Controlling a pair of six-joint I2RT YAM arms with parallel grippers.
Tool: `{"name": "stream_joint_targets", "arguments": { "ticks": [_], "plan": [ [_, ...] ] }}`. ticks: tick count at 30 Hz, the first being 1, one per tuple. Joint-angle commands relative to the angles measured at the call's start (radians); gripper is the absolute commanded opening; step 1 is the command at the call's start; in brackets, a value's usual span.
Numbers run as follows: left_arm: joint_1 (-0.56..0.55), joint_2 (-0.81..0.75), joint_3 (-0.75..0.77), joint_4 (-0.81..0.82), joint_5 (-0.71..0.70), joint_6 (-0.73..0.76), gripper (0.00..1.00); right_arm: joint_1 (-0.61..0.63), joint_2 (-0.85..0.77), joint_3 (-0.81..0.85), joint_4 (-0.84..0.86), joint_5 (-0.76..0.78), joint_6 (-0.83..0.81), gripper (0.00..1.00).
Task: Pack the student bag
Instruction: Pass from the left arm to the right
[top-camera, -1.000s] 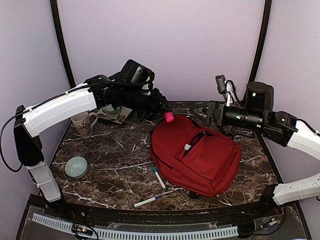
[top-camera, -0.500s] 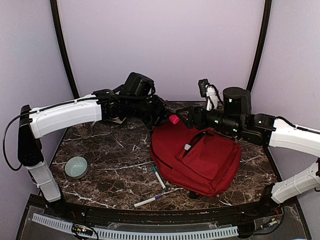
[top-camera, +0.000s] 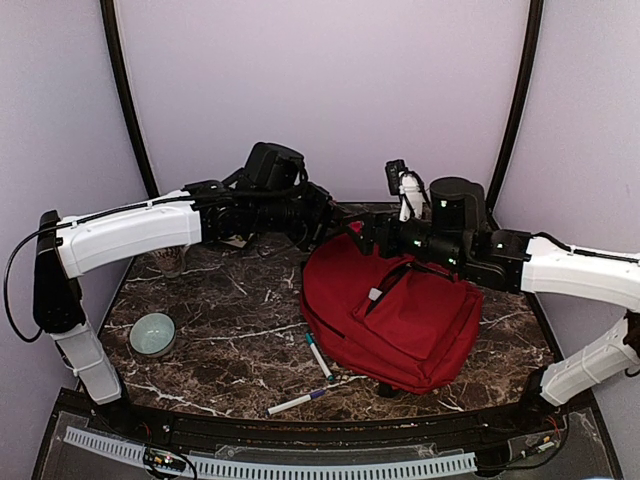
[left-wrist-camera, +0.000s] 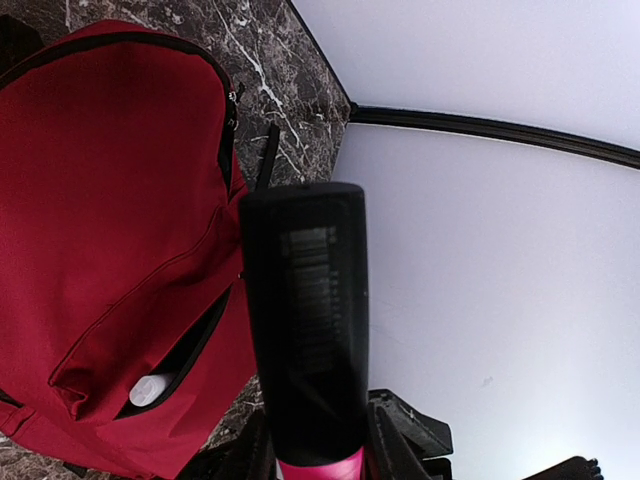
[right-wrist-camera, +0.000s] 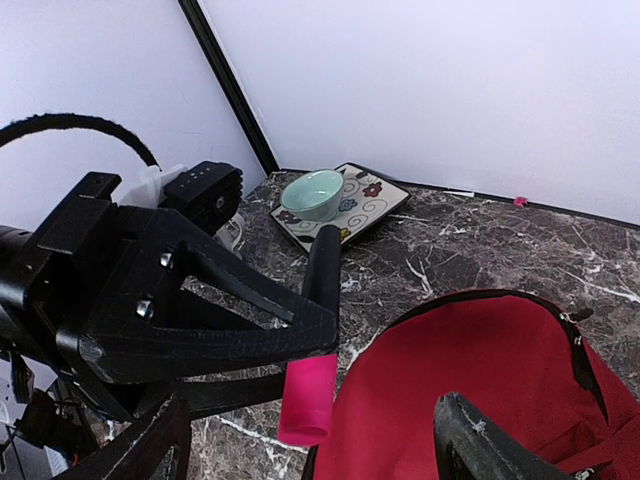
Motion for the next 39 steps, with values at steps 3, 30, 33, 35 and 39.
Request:
{"name": "stream_joint_targets", "arguments": {
  "ticks": [3,30,33,35,39],
  "plan": [
    [-0.005,-0.061,-0.016,0.058,-0.010,-0.029,0.14,0.009,0.018,0.012,0.085,0.010,-0.013,0.84],
    [-0.011,-0.077,-0.079,0.231,0.024,-0.031,0.14,-0.030,0.005,-0.030,0.211,0.060,0.176,0.02],
    [-0.012,-0.085,-0.090,0.247,0.021,-0.030,0.14,-0.035,0.006,-0.032,0.211,0.055,0.181,0.00],
    [-0.012,-0.089,-0.097,0.252,0.021,-0.032,0.14,-0.036,0.005,-0.033,0.213,0.051,0.181,0.00],
    [-0.012,-0.093,-0.114,0.273,0.022,-0.030,0.16,-0.037,0.004,-0.032,0.221,0.026,0.172,0.00]
  ]
}}
